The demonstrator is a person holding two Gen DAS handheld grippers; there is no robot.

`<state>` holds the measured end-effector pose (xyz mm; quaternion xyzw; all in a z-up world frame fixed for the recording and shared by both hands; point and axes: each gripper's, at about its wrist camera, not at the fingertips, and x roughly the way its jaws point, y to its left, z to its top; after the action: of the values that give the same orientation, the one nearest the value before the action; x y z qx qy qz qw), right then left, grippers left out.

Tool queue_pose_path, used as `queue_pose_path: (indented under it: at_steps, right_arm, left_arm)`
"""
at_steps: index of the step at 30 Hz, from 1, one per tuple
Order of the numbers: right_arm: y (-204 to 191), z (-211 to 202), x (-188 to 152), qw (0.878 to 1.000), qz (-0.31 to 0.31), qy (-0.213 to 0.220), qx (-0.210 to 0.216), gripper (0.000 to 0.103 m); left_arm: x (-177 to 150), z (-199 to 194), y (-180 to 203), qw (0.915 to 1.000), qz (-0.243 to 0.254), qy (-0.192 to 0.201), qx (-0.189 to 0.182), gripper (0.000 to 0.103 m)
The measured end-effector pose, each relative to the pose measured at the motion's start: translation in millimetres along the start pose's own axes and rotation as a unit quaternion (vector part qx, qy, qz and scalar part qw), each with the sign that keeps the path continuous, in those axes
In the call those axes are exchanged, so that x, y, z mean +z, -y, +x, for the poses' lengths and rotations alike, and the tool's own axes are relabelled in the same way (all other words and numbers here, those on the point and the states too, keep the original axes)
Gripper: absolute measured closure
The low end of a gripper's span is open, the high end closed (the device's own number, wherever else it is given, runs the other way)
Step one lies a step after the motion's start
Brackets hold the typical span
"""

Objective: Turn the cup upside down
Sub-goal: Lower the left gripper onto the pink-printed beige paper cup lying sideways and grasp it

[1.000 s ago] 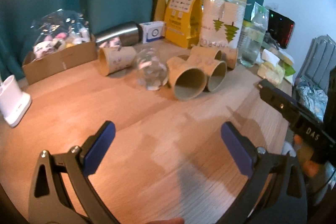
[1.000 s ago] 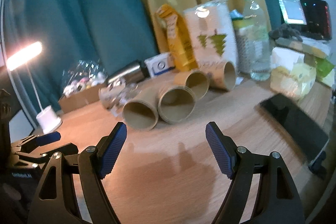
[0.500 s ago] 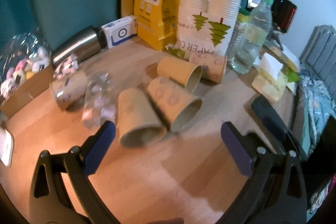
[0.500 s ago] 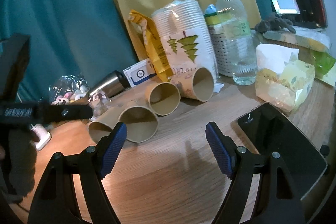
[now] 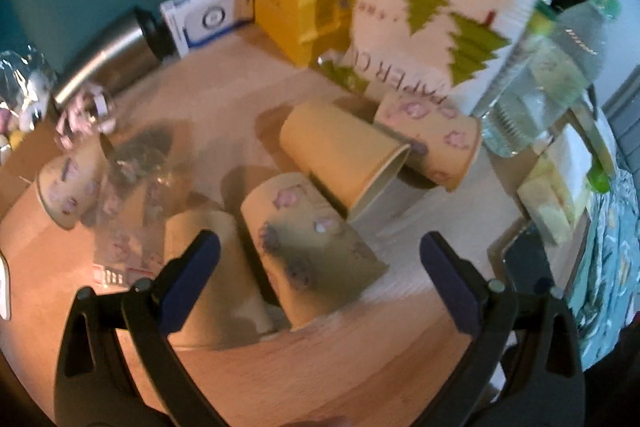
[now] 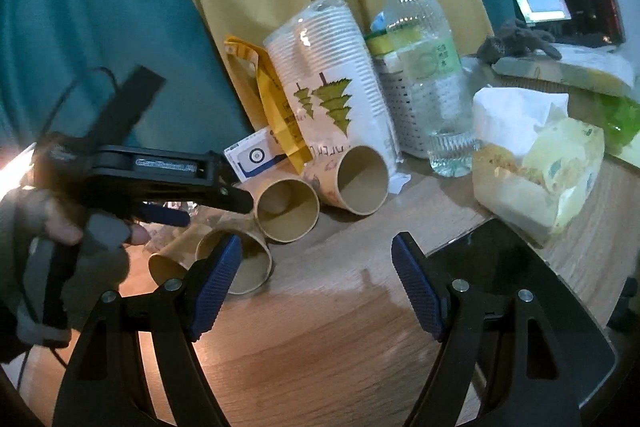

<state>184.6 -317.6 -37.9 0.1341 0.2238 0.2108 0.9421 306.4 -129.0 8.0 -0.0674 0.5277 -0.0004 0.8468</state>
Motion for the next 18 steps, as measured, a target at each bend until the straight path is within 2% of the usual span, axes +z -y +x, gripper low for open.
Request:
queue_pose_path:
  at_steps: [8,12,13,14,16,18]
  right_arm:
    - [6.1,-3.1,-0.9,1.000,0.012,0.003,0.017,0.023]
    - [9.5,-4.5,-1.5,1.000,0.017,0.002,0.022,0.023]
    - [10.2,-4.0,-1.6,1.000,0.019,0.000,0.023,0.023]
    - [10.5,-3.8,-1.7,1.000,0.020,-0.001,0.023,0.023]
    - [9.9,-4.7,-1.9,1.000,0.018,0.001,0.021,0.023]
    - [9.5,-5.3,-2.4,1.000,0.017,0.002,0.018,0.023]
  left_arm:
    - [3.3,28.5,9.9,0.9990,0.013,-0.031,0.029,0.002]
    - [0.8,40.3,10.1,0.9984,0.016,-0.045,0.032,0.002]
    - [1.5,42.1,9.8,0.9983,0.017,-0.046,0.031,0.007]
    - [2.0,44.2,9.1,0.9982,0.018,-0.049,0.031,0.016]
    - [3.4,45.2,7.0,0.9981,0.019,-0.050,0.029,0.019]
    - [3.9,44.6,4.4,0.9981,0.020,-0.051,0.027,0.028]
